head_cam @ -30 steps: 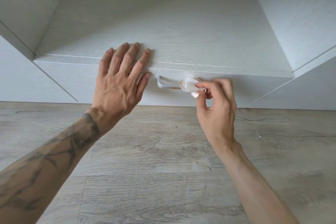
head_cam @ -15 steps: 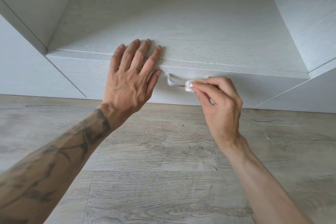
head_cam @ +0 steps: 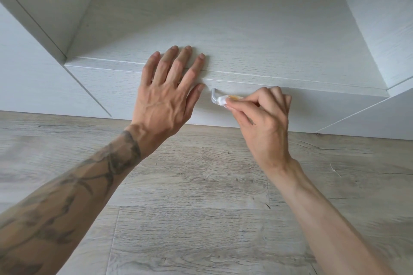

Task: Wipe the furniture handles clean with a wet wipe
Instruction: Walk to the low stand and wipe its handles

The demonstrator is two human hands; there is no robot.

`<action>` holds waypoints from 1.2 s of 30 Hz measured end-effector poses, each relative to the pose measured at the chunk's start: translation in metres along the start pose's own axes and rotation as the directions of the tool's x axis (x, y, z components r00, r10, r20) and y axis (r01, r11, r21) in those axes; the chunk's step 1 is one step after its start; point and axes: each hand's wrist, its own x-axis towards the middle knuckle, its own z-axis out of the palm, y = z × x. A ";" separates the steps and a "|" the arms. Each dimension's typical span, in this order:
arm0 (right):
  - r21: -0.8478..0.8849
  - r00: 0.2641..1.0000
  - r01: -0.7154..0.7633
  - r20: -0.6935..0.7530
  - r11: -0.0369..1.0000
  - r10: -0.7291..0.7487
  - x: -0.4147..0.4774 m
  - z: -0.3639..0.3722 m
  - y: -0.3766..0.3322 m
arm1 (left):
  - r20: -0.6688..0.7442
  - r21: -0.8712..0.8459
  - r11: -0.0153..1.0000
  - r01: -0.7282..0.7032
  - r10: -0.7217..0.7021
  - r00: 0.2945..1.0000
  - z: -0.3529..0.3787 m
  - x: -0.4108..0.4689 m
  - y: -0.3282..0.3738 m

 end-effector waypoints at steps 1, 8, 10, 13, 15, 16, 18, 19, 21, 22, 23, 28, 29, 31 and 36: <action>-0.008 1.000 -0.011 -0.010 1.000 0.011 -0.002 -0.003 0.004 | 0.010 -0.004 1.000 0.000 0.000 1.000 0.000 0.000 0.000; 0.035 1.000 -0.018 0.022 0.999 0.017 0.006 0.009 -0.011 | -0.007 0.016 1.000 0.005 -0.005 1.000 0.002 0.000 0.000; 0.030 0.999 0.026 0.020 0.999 -0.027 0.008 0.010 -0.009 | -0.016 0.022 1.000 -0.003 0.004 1.000 0.002 0.000 0.000; 0.006 1.000 0.014 -0.010 1.000 -0.014 0.001 0.003 0.001 | -0.010 0.010 1.000 -0.006 0.006 1.000 0.003 0.000 -0.001; -0.007 0.999 -0.025 -0.026 1.000 0.025 -0.002 0.003 0.000 | -0.013 0.004 1.000 0.005 -0.004 1.000 0.004 0.000 -0.001; -0.011 0.999 -0.037 -0.026 0.999 0.037 -0.001 0.005 -0.004 | -0.021 0.003 1.000 0.008 -0.008 1.000 0.004 0.000 -0.001; -0.020 0.999 -0.037 -0.027 0.999 0.036 0.003 0.014 -0.016 | -0.037 -0.002 1.000 0.009 -0.009 0.999 0.005 -0.001 0.000; -0.016 0.999 -0.029 -0.029 0.999 0.028 0.004 0.017 -0.020 | -0.041 -0.002 1.000 0.010 -0.010 0.999 0.005 -0.001 0.000; -0.008 0.999 -0.022 -0.035 1.000 0.022 0.003 0.018 -0.021 | -0.035 -0.003 1.000 0.007 -0.007 0.999 0.005 -0.001 0.000; -0.012 0.999 -0.022 -0.046 1.000 0.022 0.000 0.017 -0.019 | -0.029 -0.006 1.000 0.005 -0.006 1.000 0.005 -0.001 -0.001; -0.020 0.998 -0.025 -0.061 1.000 0.023 -0.002 0.015 -0.018 | -0.023 -0.008 1.000 0.006 -0.006 1.000 0.004 0.000 -0.001; -0.023 0.998 -0.005 -0.061 1.000 0.004 0.005 0.019 -0.025 | -0.028 -0.008 1.000 0.009 -0.009 1.000 0.003 0.000 0.000; -0.025 0.999 0.000 -0.047 1.000 -0.001 0.009 0.022 -0.028 | -0.031 -0.007 1.000 0.010 -0.010 0.999 0.003 -0.001 0.000; -0.041 1.000 0.003 -0.026 0.999 -0.004 0.015 0.026 -0.032 | -0.032 -0.002 1.000 0.012 -0.012 0.999 0.004 -0.001 0.000; -0.061 0.996 -0.071 -0.066 0.996 0.066 0.008 0.023 -0.038 | -0.045 -0.002 1.000 0.012 -0.012 0.999 0.004 -0.001 0.000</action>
